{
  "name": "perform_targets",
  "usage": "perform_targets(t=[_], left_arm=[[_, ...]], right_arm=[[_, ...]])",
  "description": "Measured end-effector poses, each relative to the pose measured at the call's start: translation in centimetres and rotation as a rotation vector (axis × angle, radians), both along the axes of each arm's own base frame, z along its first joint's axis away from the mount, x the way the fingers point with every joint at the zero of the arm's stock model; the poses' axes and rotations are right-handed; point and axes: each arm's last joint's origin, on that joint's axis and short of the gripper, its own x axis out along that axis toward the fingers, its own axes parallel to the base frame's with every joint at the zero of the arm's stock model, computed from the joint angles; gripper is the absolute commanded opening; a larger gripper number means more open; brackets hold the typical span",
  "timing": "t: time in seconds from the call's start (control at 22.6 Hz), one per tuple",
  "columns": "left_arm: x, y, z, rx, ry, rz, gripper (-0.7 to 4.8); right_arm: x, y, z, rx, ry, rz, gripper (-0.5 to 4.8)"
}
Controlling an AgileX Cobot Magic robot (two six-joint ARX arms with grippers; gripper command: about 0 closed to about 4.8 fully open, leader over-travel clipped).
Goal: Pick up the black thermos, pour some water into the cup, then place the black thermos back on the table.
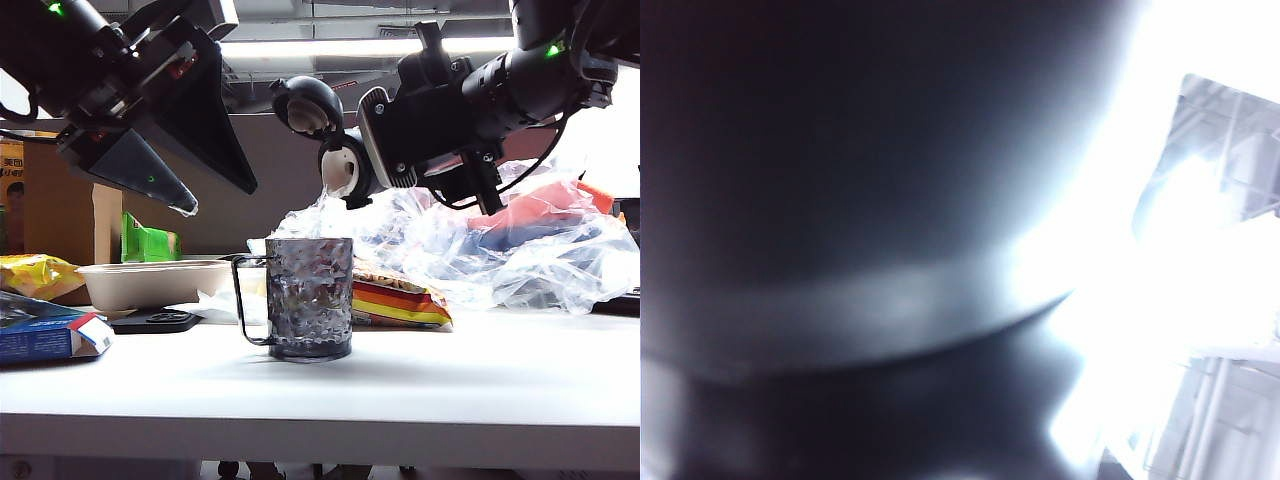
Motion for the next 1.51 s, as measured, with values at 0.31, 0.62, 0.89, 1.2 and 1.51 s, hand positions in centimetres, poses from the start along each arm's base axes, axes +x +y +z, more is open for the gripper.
perform_targets(t=[0.31,0.62,0.89,1.2,1.51], left_arm=[[0.0,0.0,0.0,0.000,0.000,0.000,4.79],[0.0,0.0,0.0,0.000,0.000,0.000,4.79],[0.0,0.0,0.0,0.000,0.000,0.000,4.79],[0.0,0.0,0.0,0.000,0.000,0.000,4.79],[0.0,0.0,0.0,-0.001,0.001,0.000,4.79]], right_arm=[[0.0,0.0,0.1,0.006,-0.012,0.000,1.66],[0.0,0.0,0.4,0.017,-0.032,0.001,1.66],[0.0,0.0,0.2,0.082,0.031,-0.006,1.66],[-0.1,0.0,-0.6,0.502,0.385,-0.059,1.65],[-0.1,0.1,-0.7,0.889,0.651,-0.096,1.66]])
